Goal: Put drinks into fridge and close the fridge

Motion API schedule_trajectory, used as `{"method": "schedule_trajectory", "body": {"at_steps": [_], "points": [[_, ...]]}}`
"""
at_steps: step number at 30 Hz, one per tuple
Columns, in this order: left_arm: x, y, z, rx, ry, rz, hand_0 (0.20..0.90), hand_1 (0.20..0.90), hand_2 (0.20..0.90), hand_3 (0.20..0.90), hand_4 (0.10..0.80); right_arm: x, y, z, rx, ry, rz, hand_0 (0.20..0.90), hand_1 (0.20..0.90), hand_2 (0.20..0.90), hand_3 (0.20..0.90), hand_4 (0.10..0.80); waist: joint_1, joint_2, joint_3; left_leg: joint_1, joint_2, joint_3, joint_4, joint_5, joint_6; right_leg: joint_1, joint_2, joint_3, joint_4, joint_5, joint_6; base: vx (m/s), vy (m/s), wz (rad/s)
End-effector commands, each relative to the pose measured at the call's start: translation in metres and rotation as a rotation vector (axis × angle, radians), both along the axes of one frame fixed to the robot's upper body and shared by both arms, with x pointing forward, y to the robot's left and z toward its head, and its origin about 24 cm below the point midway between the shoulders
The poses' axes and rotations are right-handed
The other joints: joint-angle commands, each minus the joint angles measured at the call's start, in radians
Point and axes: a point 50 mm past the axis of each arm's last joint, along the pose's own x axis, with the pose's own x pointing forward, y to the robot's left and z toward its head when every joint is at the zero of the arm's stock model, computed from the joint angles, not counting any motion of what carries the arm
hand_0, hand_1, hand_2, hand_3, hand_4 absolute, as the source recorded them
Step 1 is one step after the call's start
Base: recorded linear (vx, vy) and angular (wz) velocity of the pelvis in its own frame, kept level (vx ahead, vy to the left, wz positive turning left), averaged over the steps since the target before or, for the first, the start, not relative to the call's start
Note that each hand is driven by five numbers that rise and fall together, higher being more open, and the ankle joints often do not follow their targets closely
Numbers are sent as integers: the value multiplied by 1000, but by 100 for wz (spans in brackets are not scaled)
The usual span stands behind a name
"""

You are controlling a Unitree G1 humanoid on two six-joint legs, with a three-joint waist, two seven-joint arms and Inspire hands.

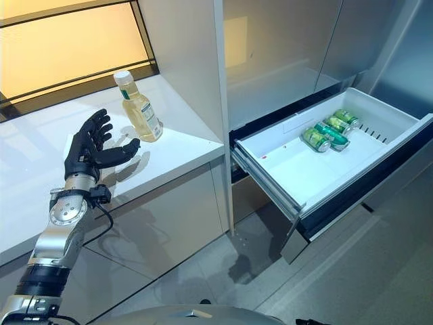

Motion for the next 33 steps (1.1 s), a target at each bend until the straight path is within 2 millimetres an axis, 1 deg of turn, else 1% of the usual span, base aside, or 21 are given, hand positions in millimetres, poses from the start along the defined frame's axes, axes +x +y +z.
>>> {"method": "schedule_trajectory", "body": {"at_steps": [1, 14, 20, 27, 33], "points": [[27, 1, 63, -10, -253, 12, 900, 900, 900, 900, 800, 10, 7, -1, 25, -1, 63, 900, 900, 900, 900, 800, -9, -7, -35, 46, -36, 18, 4, -132, 34, -35, -24, 43, 27, 15, 78, 0, 0, 0], [41, 0, 62, -94, -202, -6, 900, 900, 900, 900, 800, 11, 9, -1, 22, 10, 81, 900, 900, 900, 900, 800, -22, -4, -42, 51, -36, 26, 5, -134, 34, -35, -24, 49, 31, 15, 79, 5, 0, -1], [48, -3, 67, -159, -209, -25, 900, 900, 900, 900, 800, 12, 8, -1, 22, 13, 93, 900, 900, 900, 900, 800, -31, -2, -44, 53, -36, 30, 5, -134, 34, -37, -24, 54, 33, 15, 80, 11, 1, -4], [54, -6, 74, -167, -220, -32, 900, 900, 900, 900, 800, 12, 8, -1, 20, 17, 102, 900, 900, 900, 900, 800, -37, -1, -46, 55, -36, 32, 6, -137, 34, -39, -23, 57, 36, 13, 80, 1, 0, -1], [58, -5, 81, -134, -223, -10, 900, 900, 900, 900, 800, 12, 8, -1, 21, 20, 106, 900, 900, 900, 900, 800, -43, -1, -47, 57, -34, 36, 6, -138, 33, -39, -21, 61, 38, 11, 80, 12, -5, -4]]}}
